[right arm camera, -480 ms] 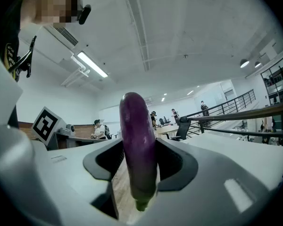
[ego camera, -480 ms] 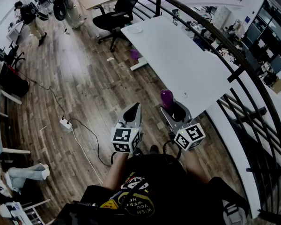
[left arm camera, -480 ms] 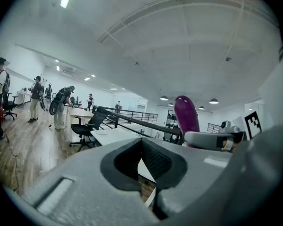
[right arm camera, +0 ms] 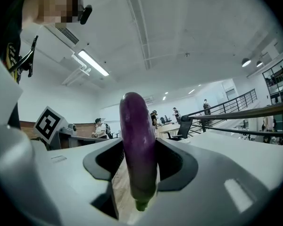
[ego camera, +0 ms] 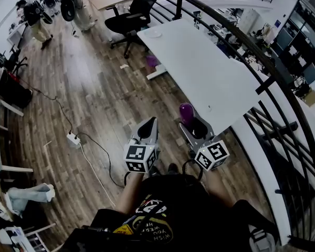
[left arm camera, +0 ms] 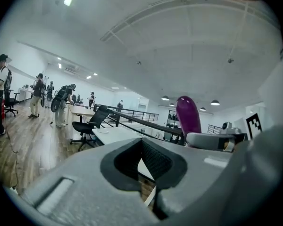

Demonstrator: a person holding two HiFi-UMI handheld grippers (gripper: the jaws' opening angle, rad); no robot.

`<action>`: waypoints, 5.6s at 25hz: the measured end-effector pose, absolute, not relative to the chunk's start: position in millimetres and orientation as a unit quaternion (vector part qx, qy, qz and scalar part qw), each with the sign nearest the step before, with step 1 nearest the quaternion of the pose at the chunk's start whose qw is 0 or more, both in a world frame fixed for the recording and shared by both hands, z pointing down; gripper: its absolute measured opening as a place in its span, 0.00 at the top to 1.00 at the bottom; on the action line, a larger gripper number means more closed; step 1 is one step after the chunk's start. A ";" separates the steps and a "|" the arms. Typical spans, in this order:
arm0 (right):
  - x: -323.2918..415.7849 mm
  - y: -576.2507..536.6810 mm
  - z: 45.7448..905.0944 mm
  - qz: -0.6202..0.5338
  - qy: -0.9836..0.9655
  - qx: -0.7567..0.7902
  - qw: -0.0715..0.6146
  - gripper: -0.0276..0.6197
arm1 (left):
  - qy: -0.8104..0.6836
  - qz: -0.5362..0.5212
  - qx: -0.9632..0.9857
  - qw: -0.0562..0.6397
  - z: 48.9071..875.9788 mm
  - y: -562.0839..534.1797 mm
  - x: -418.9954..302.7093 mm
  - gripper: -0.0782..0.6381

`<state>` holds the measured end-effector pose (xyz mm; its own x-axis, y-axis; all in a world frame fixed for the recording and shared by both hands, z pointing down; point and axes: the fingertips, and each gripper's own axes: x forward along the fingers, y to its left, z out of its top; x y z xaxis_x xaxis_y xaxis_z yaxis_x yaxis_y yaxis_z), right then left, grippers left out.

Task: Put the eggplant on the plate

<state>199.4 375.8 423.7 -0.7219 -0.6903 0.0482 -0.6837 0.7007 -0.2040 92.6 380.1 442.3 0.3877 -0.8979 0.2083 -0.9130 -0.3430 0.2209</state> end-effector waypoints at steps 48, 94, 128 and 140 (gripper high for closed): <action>155.3 125.6 455.4 -0.167 0.929 -0.331 0.012 0.63 | -0.550 0.017 0.817 0.173 458.8 135.6 56.3 0.88; 23.6 -242.1 473.1 -0.181 0.922 -0.343 0.005 0.63 | -0.516 0.022 0.834 0.194 462.7 -248.1 -73.8 0.88; -47.1 -465.1 598.3 -0.253 0.881 -0.370 -0.149 0.63 | -0.459 0.102 0.846 0.253 589.3 -483.7 -150.7 0.88; -40.5 -559.1 739.7 -0.230 0.858 -0.310 -0.338 0.63 | -0.472 0.142 0.813 0.311 653.2 -510.4 -141.9 0.88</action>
